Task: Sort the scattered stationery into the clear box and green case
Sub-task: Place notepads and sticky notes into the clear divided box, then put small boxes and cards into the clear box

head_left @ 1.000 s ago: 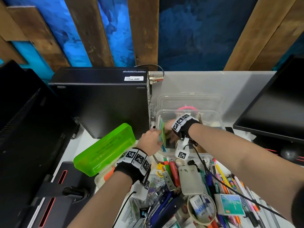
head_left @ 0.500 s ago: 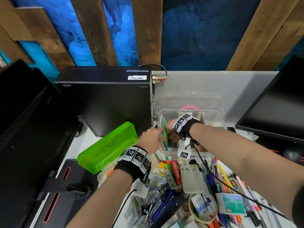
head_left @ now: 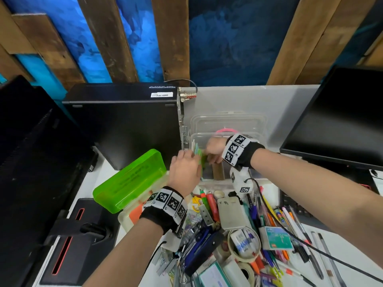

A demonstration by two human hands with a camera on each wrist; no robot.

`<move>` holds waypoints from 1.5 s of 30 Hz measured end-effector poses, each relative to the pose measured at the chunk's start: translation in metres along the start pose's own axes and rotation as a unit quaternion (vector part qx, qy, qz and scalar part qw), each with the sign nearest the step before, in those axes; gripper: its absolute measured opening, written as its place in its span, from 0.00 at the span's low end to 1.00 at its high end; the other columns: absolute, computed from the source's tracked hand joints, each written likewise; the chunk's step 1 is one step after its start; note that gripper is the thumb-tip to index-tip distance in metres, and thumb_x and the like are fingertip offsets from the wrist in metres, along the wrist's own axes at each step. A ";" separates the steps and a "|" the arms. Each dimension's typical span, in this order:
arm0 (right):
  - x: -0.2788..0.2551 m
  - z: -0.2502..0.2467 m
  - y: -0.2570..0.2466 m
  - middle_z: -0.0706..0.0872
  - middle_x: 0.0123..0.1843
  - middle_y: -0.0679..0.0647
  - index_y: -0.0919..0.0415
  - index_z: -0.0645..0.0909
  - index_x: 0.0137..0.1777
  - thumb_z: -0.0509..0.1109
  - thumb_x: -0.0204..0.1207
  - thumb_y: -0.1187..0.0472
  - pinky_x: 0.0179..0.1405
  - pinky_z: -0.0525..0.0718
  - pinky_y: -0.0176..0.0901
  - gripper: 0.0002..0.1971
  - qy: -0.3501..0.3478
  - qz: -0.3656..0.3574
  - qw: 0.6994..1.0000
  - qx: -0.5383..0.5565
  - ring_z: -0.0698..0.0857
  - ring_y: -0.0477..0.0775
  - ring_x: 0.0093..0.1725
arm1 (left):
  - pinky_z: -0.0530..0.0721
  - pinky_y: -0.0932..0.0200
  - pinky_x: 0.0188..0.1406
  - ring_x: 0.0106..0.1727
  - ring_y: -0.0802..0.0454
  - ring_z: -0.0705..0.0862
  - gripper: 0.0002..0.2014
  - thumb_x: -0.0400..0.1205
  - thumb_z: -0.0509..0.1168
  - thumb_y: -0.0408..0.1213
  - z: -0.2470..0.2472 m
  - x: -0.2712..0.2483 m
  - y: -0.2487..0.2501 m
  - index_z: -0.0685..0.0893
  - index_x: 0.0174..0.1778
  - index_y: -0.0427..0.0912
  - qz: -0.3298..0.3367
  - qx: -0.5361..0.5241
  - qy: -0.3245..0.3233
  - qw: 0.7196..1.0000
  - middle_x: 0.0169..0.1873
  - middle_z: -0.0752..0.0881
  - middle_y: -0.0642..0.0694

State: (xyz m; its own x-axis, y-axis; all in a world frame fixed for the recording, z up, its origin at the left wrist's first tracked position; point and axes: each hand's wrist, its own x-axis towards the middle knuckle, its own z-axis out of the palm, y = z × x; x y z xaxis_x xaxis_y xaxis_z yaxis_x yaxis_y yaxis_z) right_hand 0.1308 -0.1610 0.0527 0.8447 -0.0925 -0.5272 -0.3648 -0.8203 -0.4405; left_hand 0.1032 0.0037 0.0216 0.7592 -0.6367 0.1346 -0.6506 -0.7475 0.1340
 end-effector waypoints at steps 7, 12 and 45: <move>-0.088 0.029 0.023 0.87 0.45 0.56 0.61 0.81 0.50 0.61 0.84 0.61 0.42 0.88 0.40 0.08 -0.009 -0.126 0.988 0.093 0.87 0.47 0.38 | 0.80 0.61 0.27 0.31 0.52 0.83 0.03 0.80 0.66 0.38 0.010 -0.044 0.030 0.84 0.46 0.44 0.174 -0.112 0.019 0.978 0.39 0.85 0.49; -0.116 0.086 0.072 0.82 0.59 0.54 0.57 0.78 0.63 0.64 0.80 0.56 0.59 0.79 0.50 0.13 0.019 -0.124 0.987 -0.100 0.81 0.55 0.60 | 0.78 0.57 0.46 0.51 0.46 0.83 0.13 0.86 0.53 0.44 0.038 -0.076 0.041 0.79 0.59 0.44 0.165 -0.056 -0.105 0.979 0.52 0.82 0.46; -0.157 0.020 0.138 0.84 0.60 0.59 0.63 0.75 0.69 0.59 0.84 0.63 0.58 0.76 0.41 0.15 0.366 -0.149 0.912 0.111 0.81 0.55 0.59 | 0.77 0.45 0.61 0.63 0.42 0.75 0.24 0.82 0.62 0.52 0.061 -0.081 0.150 0.73 0.68 0.40 0.276 -0.059 -0.149 0.948 0.63 0.76 0.39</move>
State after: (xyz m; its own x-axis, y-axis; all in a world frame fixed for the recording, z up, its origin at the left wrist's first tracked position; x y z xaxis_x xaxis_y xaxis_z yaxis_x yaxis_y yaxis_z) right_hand -0.0601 -0.2488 0.0602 0.9250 -0.3031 0.2291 -0.0791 -0.7433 -0.6642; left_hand -0.0553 -0.0684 -0.0292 0.2619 -0.9629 -0.0648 -0.9337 -0.2698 0.2353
